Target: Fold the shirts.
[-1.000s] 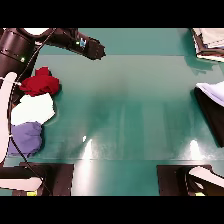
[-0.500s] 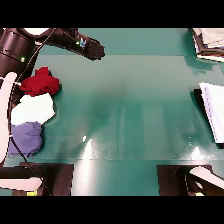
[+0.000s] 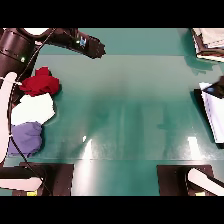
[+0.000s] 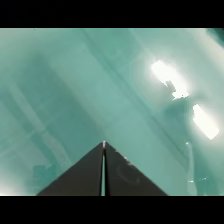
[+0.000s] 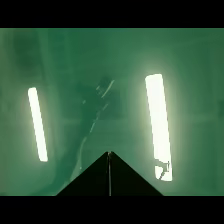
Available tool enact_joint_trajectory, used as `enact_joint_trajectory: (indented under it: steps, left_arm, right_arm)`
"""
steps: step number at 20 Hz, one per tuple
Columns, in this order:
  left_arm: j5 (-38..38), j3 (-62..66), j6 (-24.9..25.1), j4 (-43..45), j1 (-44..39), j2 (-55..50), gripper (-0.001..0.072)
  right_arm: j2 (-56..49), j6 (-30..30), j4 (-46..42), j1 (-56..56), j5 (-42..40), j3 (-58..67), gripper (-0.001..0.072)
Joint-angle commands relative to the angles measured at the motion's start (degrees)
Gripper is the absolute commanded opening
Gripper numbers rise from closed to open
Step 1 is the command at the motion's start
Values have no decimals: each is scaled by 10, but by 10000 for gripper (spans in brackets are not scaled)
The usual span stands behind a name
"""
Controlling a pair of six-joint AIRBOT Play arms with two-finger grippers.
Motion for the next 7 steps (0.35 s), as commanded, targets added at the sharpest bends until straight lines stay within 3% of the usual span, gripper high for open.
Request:
enact_joint_trajectory:
  steps: [1,7]
  left_arm:
    - [6,0,0,0,0,0,27]
    - [6,0,0,0,0,0,27]
  right_arm:
    - [0,-16,16,125,-24,0,15]
    - [0,-16,16,202,-22,0,15]
